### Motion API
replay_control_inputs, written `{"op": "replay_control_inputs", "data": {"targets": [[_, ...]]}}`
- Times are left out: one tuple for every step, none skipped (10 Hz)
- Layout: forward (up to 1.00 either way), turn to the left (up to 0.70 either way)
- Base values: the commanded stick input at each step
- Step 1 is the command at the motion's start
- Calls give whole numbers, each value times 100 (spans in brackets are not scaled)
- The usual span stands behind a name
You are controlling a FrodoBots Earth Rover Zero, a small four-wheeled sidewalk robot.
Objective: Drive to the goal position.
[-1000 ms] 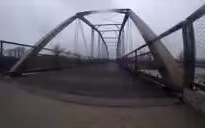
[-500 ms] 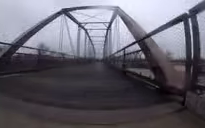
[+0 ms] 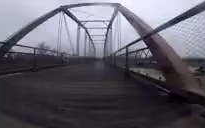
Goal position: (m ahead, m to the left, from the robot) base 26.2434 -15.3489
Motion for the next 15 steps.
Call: {"op": "replay_control_inputs", "data": {"targets": [[100, 0], [100, 0], [100, 0], [100, 0], [100, 0], [100, 0], [100, 0], [100, 0], [100, 0], [100, 0], [100, 0], [100, 0], [100, 0], [100, 0], [100, 0]]}}
